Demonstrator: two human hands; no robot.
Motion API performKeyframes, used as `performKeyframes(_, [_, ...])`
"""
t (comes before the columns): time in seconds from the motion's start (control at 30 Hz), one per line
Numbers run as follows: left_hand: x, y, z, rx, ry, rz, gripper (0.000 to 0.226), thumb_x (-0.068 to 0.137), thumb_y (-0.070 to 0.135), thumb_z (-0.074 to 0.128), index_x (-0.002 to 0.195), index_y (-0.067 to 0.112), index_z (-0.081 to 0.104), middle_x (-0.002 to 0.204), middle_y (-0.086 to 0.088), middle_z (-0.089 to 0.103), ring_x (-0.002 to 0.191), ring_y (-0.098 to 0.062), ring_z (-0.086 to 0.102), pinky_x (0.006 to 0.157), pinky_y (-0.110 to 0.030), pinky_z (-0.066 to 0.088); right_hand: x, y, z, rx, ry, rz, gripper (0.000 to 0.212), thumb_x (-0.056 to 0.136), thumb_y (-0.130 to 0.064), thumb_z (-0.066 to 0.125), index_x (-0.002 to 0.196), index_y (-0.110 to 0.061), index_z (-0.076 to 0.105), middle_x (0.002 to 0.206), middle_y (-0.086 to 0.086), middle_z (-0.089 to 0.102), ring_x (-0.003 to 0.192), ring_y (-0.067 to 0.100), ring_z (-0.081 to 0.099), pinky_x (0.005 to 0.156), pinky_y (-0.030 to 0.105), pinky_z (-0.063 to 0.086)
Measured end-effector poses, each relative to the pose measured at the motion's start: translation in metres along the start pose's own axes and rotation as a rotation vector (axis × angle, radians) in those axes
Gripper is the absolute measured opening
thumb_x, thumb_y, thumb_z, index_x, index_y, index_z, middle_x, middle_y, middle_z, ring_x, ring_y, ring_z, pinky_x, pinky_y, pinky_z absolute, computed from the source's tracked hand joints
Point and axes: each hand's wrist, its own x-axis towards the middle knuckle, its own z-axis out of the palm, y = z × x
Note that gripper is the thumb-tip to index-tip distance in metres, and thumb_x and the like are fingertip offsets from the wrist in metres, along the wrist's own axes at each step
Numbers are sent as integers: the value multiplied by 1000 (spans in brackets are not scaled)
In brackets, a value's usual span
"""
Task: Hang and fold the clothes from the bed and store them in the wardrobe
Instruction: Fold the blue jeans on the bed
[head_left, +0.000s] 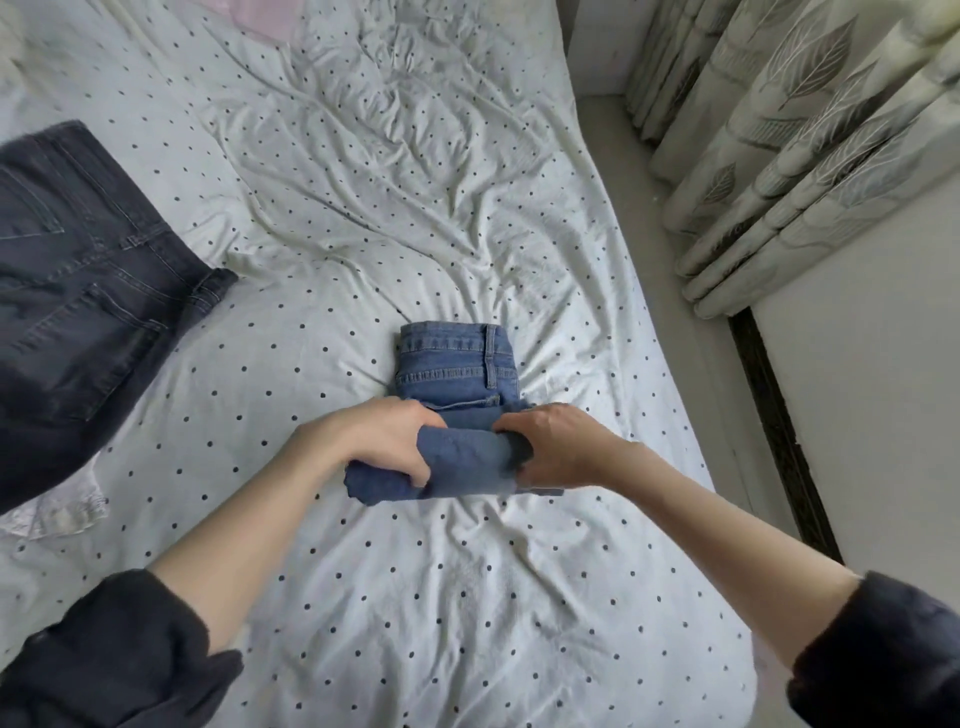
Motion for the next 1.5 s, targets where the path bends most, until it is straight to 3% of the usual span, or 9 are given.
performKeyframes(0.07, [-1, -5, -15, -96, -11, -13, 43, 65, 25, 72, 104, 37, 60, 98, 5, 65, 92, -17, 60, 77, -32, 52, 11, 2, -17, 73, -52, 31, 45, 70, -28, 68, 114, -26, 59, 91, 2, 64, 81, 22, 54, 70, 28, 41])
performKeyframes(0.17, [7, -17, -21, 149, 353, -68, 63, 73, 23, 70, 131, 32, 47, 126, 5, 53, 117, -19, 47, 97, -35, 36, 43, 10, -32, 261, -40, 97, 36, 72, -24, 68, 106, -18, 59, 89, 2, 59, 81, 22, 53, 63, 29, 41])
performKeyframes(0.33, [27, -16, 21, 326, 1039, -24, 48, 65, -7, 67, 111, 8, 64, 111, -14, 61, 97, -35, 59, 81, -43, 46, 101, 33, -38, 288, 256, 167, 50, 81, -25, 59, 130, -19, 50, 123, 7, 55, 114, 27, 49, 96, 37, 38])
performKeyframes(0.5, [67, -14, 39, 282, 987, 6, 43, 91, 24, 40, 129, 12, 57, 137, -17, 50, 129, -37, 44, 106, -55, 31, 125, 41, -8, -72, 392, 255, 50, 97, -20, 35, 146, -21, 29, 153, 6, 26, 144, 25, 13, 116, 49, 0])
performKeyframes(0.63, [100, -25, 27, 175, 990, -115, 45, 96, 32, 33, 133, 16, 53, 139, -13, 50, 130, -34, 44, 107, -54, 29, 130, 30, 23, -98, 656, 144, 42, 98, -27, 37, 137, -14, 47, 147, 10, 40, 143, 30, 21, 116, 50, 3])
performKeyframes(0.93, [162, -47, 61, 359, 849, -177, 53, 95, 38, 25, 145, 23, 36, 152, -6, 31, 141, -30, 27, 114, -54, 11, 163, 56, 95, -96, 439, 295, 54, 99, -42, 18, 150, -28, 10, 159, 2, 7, 146, 22, -5, 113, 38, -18])
performKeyframes(1.2, [169, -47, 55, 326, 844, -165, 53, 95, 38, 26, 143, 20, 39, 151, -7, 35, 140, -32, 29, 114, -55, 13, 173, 63, 98, -125, 372, 316, 60, 93, -45, 1, 150, -29, 1, 160, -1, 0, 146, 20, -11, 116, 44, -13])
performKeyframes(1.37, [140, -33, 45, 76, 1075, -22, 47, 84, 19, 65, 127, 5, 57, 141, -19, 45, 131, -40, 41, 109, -55, 29, 170, 71, 52, -119, 493, 259, 49, 95, -47, 30, 137, -25, 44, 138, 5, 46, 128, 28, 36, 106, 47, 19])
performKeyframes(1.5, [104, -34, 40, -339, 1132, -357, 63, 75, 35, 74, 126, 9, 49, 126, -16, 48, 113, -34, 45, 90, -41, 38, 191, 73, 21, -37, 324, 249, 53, 96, -53, 27, 140, -27, 39, 145, 4, 39, 135, 25, 27, 110, 44, 18])
